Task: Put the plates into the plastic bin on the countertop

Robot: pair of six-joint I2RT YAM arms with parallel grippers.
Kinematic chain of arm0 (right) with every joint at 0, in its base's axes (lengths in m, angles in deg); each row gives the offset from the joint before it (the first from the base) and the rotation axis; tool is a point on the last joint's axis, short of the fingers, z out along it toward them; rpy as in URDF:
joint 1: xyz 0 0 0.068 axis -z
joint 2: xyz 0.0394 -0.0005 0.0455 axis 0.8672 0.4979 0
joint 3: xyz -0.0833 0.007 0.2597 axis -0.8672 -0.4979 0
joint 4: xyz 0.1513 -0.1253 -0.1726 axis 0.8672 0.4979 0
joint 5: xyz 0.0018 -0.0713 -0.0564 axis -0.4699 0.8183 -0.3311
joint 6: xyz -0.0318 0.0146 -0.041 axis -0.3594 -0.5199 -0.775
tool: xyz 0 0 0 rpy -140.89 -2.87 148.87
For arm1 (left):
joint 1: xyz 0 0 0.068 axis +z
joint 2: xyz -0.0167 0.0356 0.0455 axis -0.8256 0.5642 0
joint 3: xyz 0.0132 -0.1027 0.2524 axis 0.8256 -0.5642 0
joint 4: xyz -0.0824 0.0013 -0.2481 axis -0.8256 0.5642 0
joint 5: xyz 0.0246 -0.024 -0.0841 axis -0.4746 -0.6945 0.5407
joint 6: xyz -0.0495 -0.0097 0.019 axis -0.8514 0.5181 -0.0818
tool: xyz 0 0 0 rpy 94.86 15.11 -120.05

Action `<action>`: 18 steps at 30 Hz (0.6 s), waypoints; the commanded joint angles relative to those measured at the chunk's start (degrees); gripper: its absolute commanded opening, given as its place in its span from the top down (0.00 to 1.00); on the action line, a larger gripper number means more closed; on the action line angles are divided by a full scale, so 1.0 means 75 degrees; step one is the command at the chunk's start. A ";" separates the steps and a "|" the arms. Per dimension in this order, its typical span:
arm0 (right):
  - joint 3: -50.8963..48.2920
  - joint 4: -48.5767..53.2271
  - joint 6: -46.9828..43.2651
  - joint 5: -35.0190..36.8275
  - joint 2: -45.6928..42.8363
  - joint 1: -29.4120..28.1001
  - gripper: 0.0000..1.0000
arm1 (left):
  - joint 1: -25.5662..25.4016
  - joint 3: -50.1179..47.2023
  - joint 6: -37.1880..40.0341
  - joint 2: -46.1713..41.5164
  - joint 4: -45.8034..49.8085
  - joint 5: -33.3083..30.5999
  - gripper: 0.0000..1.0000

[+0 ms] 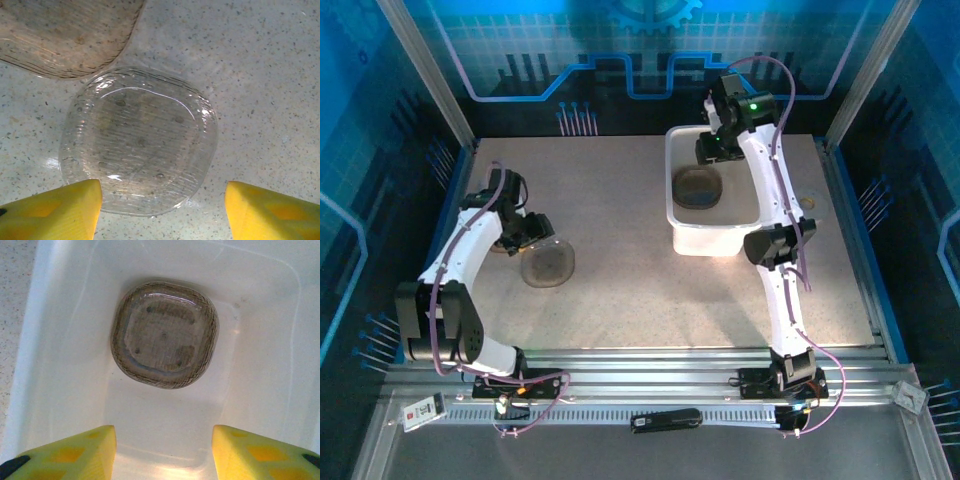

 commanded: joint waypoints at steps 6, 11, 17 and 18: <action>-0.0743 0.0063 -0.0223 0.0154 -0.0853 -0.0286 0.45 | 0.0344 -0.0566 0.0354 -0.0245 -0.0154 -0.0050 0.33; -0.1240 -0.0159 -0.0316 0.0298 -0.1199 -0.0387 0.45 | 0.0536 -0.0769 0.0667 -0.0283 -0.0201 -0.0166 0.33; -0.1518 -0.0388 -0.0465 0.0364 -0.1392 -0.0531 0.45 | 0.0745 -0.0872 0.1167 -0.0001 -0.0373 -0.0197 0.34; -0.1743 -0.0488 -0.0535 0.0442 -0.1511 -0.0549 0.45 | 0.0751 -0.0869 0.1228 0.0086 -0.0400 -0.0225 0.34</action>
